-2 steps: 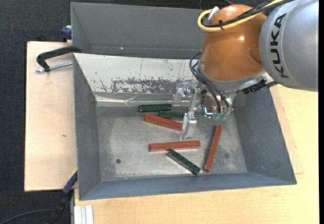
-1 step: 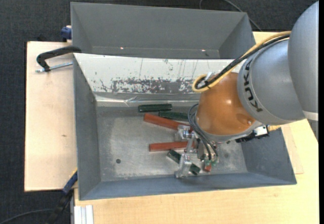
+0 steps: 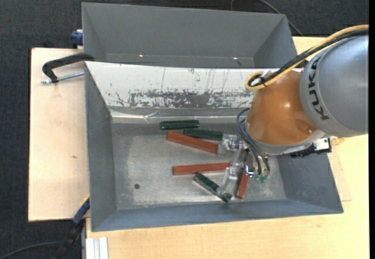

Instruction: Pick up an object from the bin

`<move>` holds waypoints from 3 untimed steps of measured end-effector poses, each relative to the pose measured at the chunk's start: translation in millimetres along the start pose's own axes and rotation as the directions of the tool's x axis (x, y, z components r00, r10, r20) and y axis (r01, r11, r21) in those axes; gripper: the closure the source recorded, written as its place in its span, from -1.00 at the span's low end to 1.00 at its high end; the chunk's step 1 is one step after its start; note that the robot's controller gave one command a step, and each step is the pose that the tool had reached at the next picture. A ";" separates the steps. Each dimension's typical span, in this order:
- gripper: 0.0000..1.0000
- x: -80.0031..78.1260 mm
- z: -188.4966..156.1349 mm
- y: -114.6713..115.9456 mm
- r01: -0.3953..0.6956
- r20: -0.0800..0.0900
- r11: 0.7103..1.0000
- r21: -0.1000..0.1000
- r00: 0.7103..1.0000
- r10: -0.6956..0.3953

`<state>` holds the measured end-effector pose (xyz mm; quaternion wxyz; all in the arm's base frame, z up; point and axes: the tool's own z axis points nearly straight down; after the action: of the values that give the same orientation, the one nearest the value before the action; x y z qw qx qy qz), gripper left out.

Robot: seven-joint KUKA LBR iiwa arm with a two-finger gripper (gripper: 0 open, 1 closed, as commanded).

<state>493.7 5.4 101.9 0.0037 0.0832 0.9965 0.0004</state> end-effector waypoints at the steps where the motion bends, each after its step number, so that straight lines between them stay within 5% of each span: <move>1: -1.00 1.8 0.3 25.6 0.184 -0.003 0.983 -0.002 0.983 -0.184; 3: -1.00 0.0 32.1 8.4 0.084 -0.007 0.996 -0.001 0.996 -0.084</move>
Offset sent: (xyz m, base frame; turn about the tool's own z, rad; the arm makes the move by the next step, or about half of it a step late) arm 0.0015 0.0243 -0.0009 -0.1845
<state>495.3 13.6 69.9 -0.0001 0.0412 0.9991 0.0008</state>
